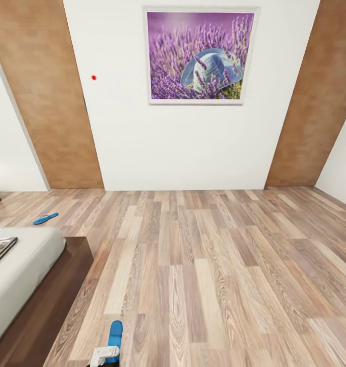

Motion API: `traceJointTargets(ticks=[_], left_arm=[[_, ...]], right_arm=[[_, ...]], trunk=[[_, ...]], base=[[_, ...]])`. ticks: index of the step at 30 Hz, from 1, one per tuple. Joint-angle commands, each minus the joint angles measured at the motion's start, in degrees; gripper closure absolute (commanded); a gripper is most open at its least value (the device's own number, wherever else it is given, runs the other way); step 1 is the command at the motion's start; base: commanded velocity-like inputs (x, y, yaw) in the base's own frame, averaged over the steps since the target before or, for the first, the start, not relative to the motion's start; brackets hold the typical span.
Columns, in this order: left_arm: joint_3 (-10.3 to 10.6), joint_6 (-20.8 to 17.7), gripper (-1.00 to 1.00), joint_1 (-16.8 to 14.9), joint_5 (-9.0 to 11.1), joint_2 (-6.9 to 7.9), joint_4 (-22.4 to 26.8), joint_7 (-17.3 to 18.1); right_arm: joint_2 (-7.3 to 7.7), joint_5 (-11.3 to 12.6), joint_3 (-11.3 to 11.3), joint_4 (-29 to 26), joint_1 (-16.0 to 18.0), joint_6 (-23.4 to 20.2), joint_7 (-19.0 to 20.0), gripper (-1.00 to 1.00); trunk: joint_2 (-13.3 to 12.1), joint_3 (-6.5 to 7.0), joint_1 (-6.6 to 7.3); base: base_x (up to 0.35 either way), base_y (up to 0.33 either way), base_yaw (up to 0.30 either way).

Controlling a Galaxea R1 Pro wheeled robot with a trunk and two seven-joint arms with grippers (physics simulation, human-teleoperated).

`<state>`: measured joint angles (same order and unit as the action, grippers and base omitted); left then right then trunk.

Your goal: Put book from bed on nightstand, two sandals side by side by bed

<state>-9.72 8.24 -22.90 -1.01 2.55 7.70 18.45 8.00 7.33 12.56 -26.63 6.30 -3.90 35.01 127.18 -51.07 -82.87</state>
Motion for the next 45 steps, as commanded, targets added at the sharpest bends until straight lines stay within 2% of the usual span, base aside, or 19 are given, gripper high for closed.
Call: traceJointTargets(ticks=[1, 45], left_arm=[[-0.4, 0.1, 1.00, 0.0, -0.1, 0.00, -0.1, 0.3], [-0.3, 0.2, 1.00, 0.0, -0.2, 0.00, -1.5, 0.3]], right_arm=[[-0.01, 0.5, 0.2, 0.0, 0.0, -0.4, 0.3, -1.00], [-0.01, 0.5, 0.2, 0.0, 0.0, -0.4, 0.3, -1.00]], trunk=[[0.0, -0.05, -0.02], [0.0, -0.05, -0.02]], base=[[0.315, 0.000, 0.000], [0.315, 0.000, 0.000]])
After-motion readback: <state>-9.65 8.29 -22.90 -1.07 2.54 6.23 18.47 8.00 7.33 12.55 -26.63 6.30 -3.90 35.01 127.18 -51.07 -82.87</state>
